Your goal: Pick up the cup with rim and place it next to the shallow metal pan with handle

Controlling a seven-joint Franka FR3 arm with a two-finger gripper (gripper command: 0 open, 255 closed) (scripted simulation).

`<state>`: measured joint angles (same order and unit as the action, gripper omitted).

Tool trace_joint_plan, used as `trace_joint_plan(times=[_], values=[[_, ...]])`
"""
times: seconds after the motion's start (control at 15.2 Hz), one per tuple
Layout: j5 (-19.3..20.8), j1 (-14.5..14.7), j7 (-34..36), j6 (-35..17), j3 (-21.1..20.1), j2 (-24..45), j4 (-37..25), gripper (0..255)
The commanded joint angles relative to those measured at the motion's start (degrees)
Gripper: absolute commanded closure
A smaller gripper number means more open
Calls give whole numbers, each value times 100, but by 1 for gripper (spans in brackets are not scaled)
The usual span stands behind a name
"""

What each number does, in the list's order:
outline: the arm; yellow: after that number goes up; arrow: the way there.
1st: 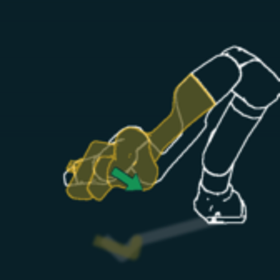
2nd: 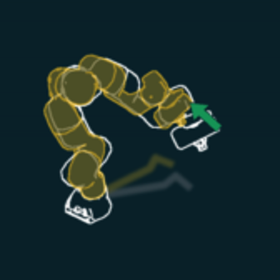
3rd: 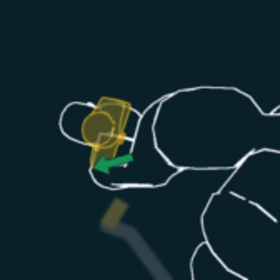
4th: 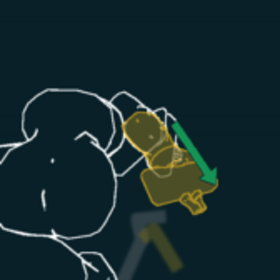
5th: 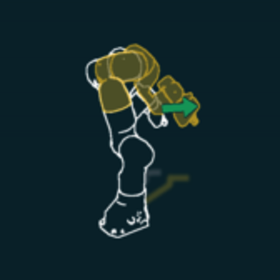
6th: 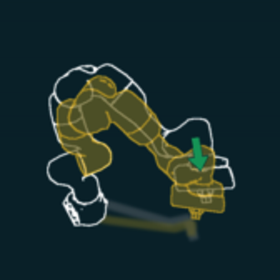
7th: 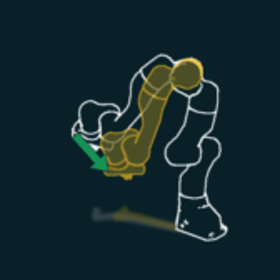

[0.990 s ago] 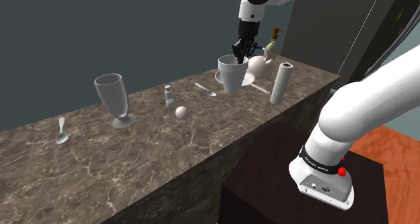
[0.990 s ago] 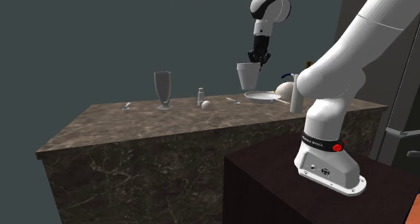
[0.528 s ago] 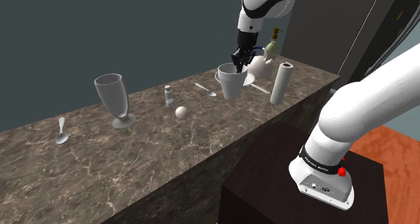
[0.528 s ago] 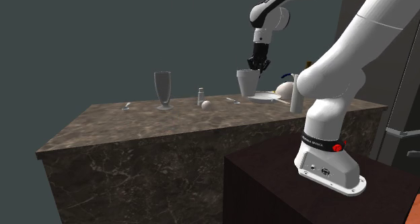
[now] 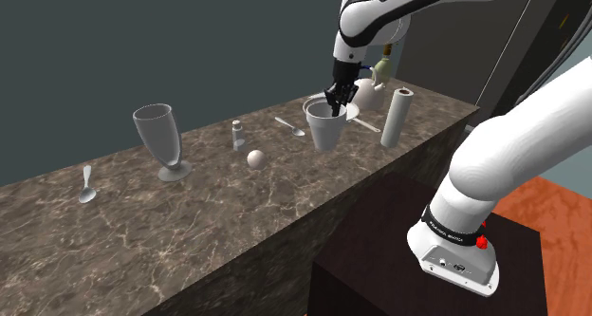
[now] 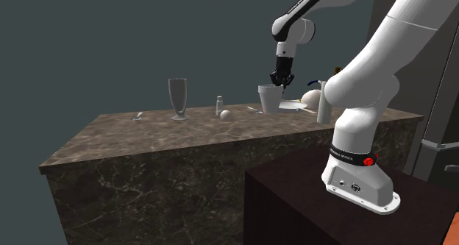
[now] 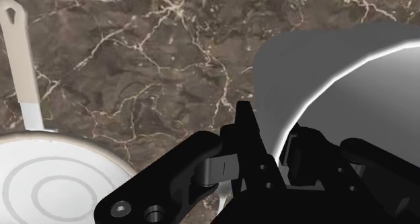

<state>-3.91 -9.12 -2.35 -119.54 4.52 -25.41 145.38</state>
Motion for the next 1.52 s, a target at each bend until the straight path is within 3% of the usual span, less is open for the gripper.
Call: trace_joint_plan(times=[0.0,0.46,0.99,1.06,1.39,1.45], values=[[-7,0,-25,-175,10,67,104,255],[-57,21,-102,-819,33,373,445,255],[-57,21,-102,-819,33,373,445,255],[-57,21,-103,-820,33,373,445,0],[-57,21,-103,-820,33,374,445,0],[-32,5,-88,-594,35,259,333,0]])
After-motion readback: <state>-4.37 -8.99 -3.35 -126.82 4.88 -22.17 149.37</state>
